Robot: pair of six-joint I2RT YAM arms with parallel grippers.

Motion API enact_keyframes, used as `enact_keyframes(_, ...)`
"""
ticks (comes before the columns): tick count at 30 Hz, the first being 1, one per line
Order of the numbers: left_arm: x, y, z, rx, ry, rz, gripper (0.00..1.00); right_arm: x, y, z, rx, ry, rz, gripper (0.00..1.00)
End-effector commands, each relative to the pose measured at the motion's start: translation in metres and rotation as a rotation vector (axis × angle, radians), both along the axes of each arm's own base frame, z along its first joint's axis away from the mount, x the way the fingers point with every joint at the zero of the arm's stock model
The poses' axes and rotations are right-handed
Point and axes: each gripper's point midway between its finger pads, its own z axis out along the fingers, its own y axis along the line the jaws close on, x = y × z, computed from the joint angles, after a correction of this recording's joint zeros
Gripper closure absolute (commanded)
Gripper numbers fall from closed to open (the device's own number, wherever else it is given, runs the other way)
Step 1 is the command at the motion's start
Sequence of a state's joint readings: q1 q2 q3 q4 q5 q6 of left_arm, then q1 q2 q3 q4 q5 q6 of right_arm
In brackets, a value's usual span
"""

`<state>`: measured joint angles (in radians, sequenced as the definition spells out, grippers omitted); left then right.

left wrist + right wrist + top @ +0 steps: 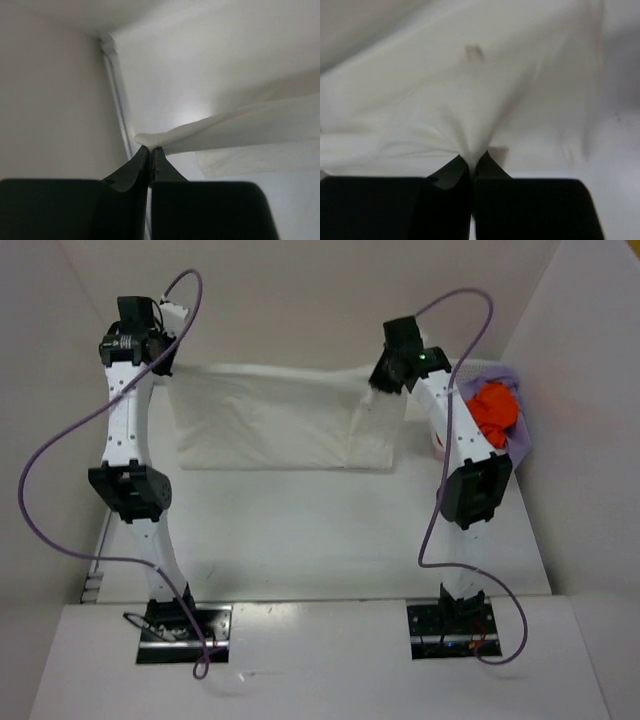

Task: Fold and stack the t-shirts
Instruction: Flatten out the tshirt

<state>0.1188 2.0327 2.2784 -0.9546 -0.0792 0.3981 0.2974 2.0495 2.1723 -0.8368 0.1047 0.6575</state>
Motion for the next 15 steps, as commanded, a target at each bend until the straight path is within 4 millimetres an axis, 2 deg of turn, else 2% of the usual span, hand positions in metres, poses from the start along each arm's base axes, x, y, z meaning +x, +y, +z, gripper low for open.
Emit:
enact_keyframes(1, -0.031, 0.005, 0.218, 0.066, -0.563, 0.06, 1.0, -0.028, -0.043, 0.187, -0.058, -0.366, -0.093, 1.0)
enact_keyframes(2, -0.033, -0.003, 0.212, 0.059, -0.528, 0.045, 1.0, -0.038, -0.048, 0.204, -0.043, -0.401, -0.109, 1.0)
enact_keyframes(3, -0.035, -0.001, 0.203, 0.044, -0.494, 0.048, 1.0, -0.043, -0.05, 0.191, -0.06, -0.353, -0.105, 1.0)
enact_keyframes(4, -0.042, -0.012, 0.203, -0.011, -0.482, -0.004, 1.0, -0.05, -0.045, 0.182, -0.103, -0.327, -0.107, 1.0)
enact_keyframes(5, -0.043, -0.014, 0.193, -0.04, -0.45, -0.018, 1.0, -0.053, -0.041, 0.173, -0.126, -0.299, -0.106, 1.0)
enact_keyframes(6, -0.04, -0.013, 0.162, -0.064, -0.356, -0.02, 1.0, -0.056, -0.035, 0.162, -0.161, -0.269, -0.108, 1.0)
enact_keyframes(7, -0.049, -0.017, 0.159, -0.076, -0.337, -0.032, 1.0, -0.07, -0.02, 0.149, -0.202, -0.216, -0.074, 1.0)
enact_keyframes(8, -0.05, -0.014, 0.152, -0.083, -0.323, -0.029, 1.0, -0.075, -0.021, 0.143, -0.256, -0.198, -0.097, 1.0)
enact_keyframes(9, -0.066, -0.018, 0.161, -0.079, -0.339, -0.05, 1.0, -0.08, -0.012, 0.126, -0.302, -0.155, -0.08, 1.0)
enact_keyframes(10, -0.063, -0.017, 0.118, -0.075, -0.244, -0.059, 1.0, -0.096, 0.008, 0.125, -0.31, -0.155, -0.041, 1.0)
enact_keyframes(11, -0.07, -0.018, 0.104, -0.067, -0.22, -0.068, 1.0, -0.103, 0.012, 0.086, -0.36, -0.066, -0.038, 1.0)
enact_keyframes(12, -0.095, -0.021, 0.114, -0.047, -0.258, -0.079, 1.0, -0.111, 0.016, 0.072, -0.368, -0.042, -0.024, 1.0)
enact_keyframes(13, -0.098, -0.028, 0.101, -0.023, -0.257, -0.116, 1.0, -0.132, 0.013, 0.086, -0.319, -0.083, -0.015, 1.0)
enact_keyframes(14, -0.114, -0.029, 0.042, -0.028, -0.121, -0.11, 1.0, -0.131, 0.03, 0.085, -0.21, -0.13, 0.018, 1.0)
enact_keyframes(15, -0.133, -0.032, 0.04, -0.026, -0.129, -0.11, 1.0, -0.15, 0.026, 0.018, -0.241, -0.005, 0.051, 1.0)
